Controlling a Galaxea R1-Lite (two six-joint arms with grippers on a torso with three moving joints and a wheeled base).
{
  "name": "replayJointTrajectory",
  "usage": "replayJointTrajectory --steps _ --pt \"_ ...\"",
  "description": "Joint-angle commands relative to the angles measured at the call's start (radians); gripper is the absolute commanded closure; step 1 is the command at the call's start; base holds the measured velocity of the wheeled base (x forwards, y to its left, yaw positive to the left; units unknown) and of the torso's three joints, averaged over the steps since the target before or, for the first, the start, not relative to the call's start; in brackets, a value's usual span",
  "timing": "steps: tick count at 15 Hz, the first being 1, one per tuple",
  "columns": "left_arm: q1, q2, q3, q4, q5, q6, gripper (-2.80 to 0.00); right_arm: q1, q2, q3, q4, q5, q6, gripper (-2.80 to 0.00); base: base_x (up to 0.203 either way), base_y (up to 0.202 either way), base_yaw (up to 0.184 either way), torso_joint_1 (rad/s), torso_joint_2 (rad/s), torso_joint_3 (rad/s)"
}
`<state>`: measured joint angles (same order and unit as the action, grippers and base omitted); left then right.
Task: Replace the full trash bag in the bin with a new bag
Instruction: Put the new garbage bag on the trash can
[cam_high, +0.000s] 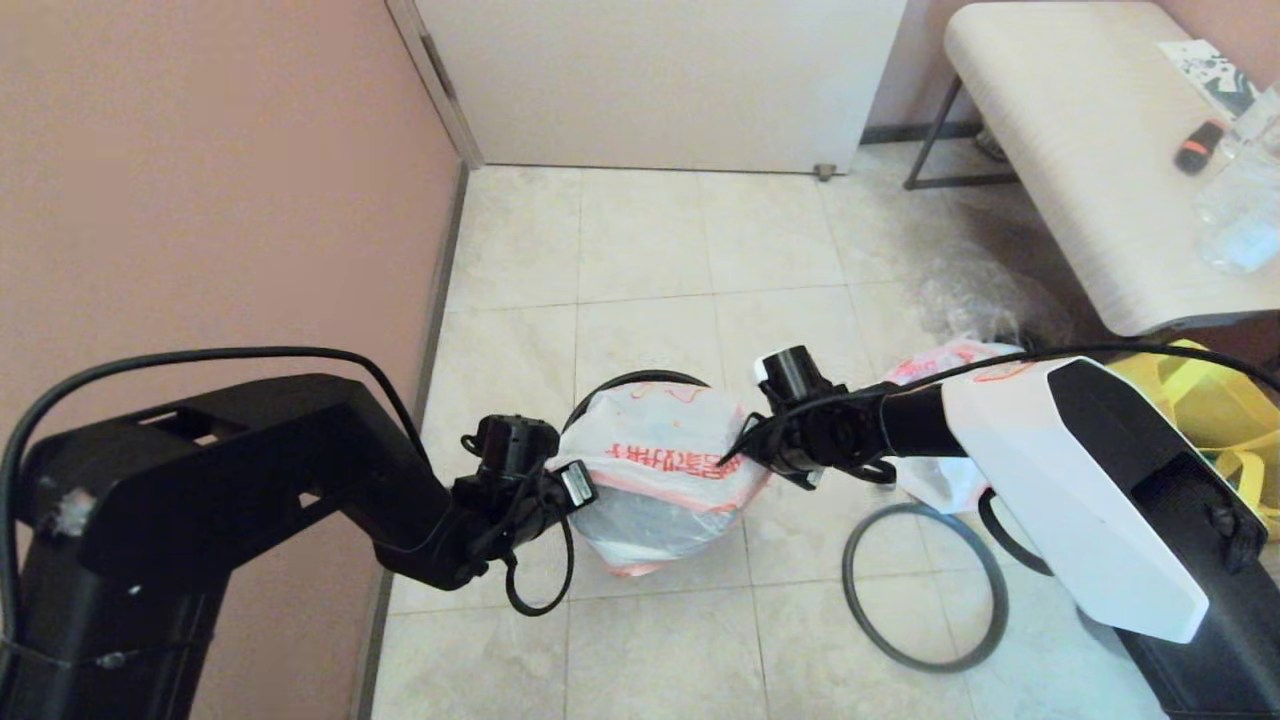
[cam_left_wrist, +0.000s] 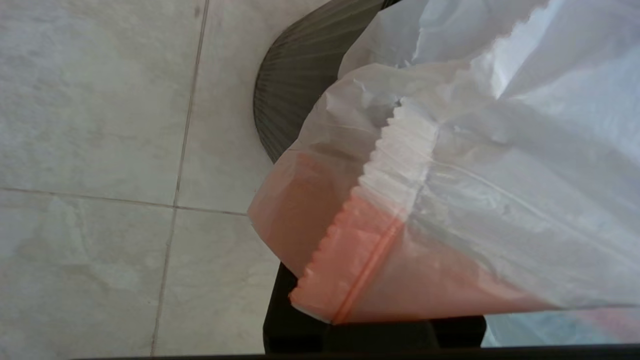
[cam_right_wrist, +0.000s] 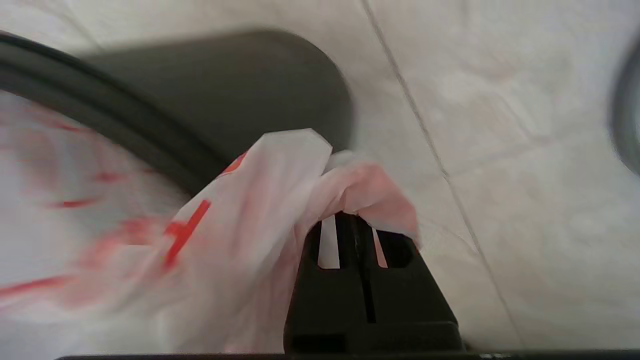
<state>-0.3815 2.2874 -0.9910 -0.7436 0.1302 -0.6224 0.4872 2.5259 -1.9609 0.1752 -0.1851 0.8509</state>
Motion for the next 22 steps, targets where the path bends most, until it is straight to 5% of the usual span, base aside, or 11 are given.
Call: replayJointTrajectory --steps 1,8,22 --pt "-0.006 -0.004 0.008 -0.005 -0.001 -0.002 0.0 -0.005 -0.009 0.0 -0.021 -0.001 0.004 0.0 0.0 0.0 0.0 0.0 0.0 0.0" --pt "-0.023 -0.02 0.06 -0.008 -0.063 0.053 0.0 -0.012 -0.031 -0.001 -0.047 -0.001 -0.001 0.0 0.0 0.0 0.0 0.0 0.0 0.0" --pt "-0.056 -0.063 0.095 0.057 -0.068 0.159 0.0 -0.002 -0.132 0.117 -0.039 0.009 0.093 0.0 0.0 0.0 0.0 0.0 0.0 0.0"
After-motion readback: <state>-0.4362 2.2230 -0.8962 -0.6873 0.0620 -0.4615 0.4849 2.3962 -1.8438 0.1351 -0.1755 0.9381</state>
